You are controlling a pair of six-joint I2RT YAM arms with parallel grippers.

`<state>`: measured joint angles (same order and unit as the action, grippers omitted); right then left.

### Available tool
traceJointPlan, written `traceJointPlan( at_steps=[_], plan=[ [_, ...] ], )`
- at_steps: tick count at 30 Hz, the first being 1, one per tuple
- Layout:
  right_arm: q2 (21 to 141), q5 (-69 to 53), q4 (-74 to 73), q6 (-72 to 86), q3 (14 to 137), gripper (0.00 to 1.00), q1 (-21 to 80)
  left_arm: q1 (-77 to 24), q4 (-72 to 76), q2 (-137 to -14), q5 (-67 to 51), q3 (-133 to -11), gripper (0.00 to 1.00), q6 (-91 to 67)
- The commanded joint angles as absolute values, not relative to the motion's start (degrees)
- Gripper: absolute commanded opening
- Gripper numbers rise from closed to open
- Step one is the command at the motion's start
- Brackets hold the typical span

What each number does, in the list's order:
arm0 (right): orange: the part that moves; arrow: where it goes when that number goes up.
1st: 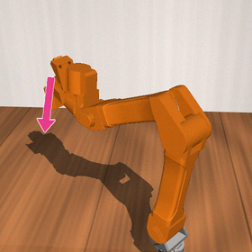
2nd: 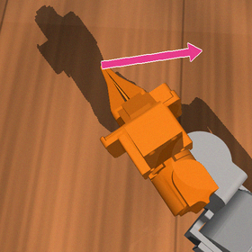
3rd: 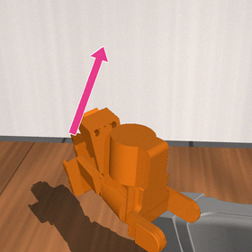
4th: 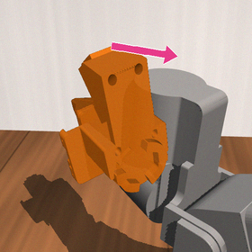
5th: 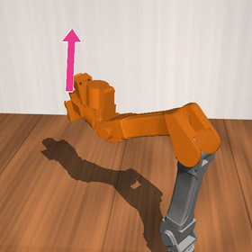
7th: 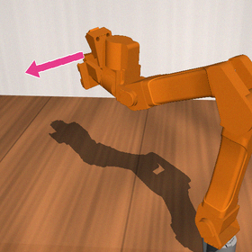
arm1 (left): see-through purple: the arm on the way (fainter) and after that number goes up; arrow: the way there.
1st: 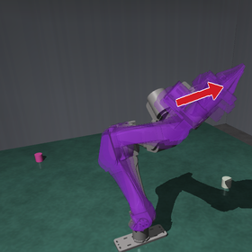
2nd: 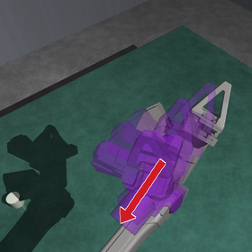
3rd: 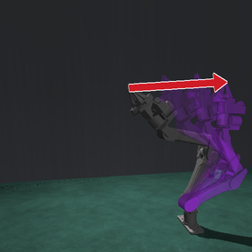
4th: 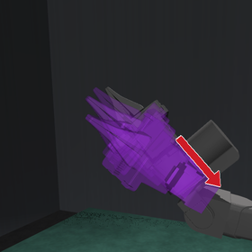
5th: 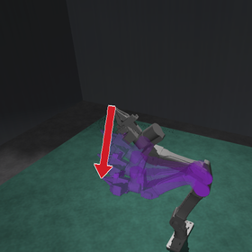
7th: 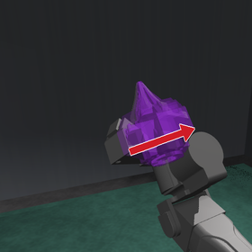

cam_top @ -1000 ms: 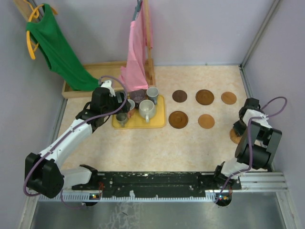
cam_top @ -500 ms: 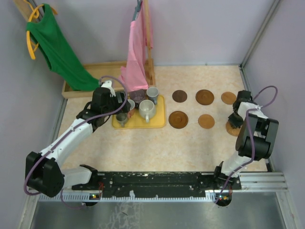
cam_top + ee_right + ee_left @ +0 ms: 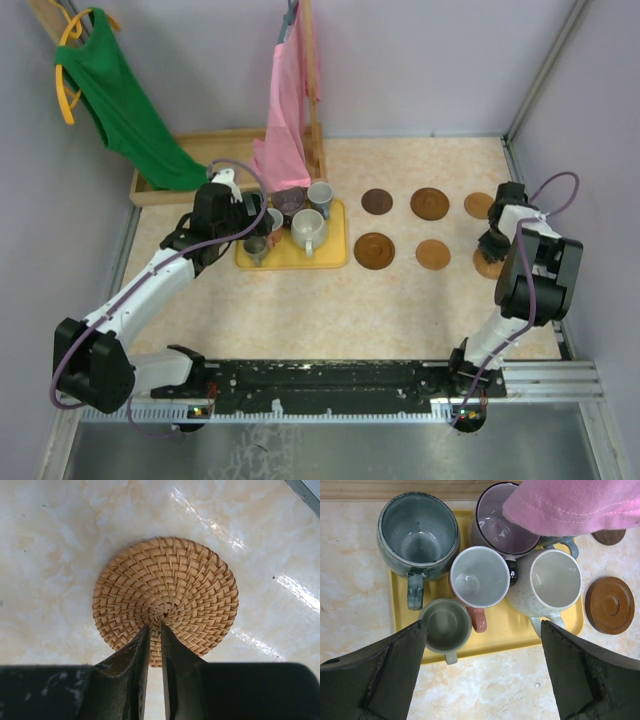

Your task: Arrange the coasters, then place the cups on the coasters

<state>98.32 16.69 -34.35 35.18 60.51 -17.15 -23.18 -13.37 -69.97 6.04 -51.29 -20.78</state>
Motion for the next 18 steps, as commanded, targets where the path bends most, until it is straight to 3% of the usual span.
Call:
traceJointPlan(
  at_steps=[1,18],
  plan=[
    [102.4,16.4,-31.1,35.5,62.4,0.17,-16.7,-23.6,-12.4,-70.2,6.9,-52.2,1.00,-20.3],
    [104.1,16.7,-31.9,34.7,65.5,0.17,-16.7,-23.6,-12.2,-70.6,7.3,-52.6,1.00,-20.2]
  ],
)
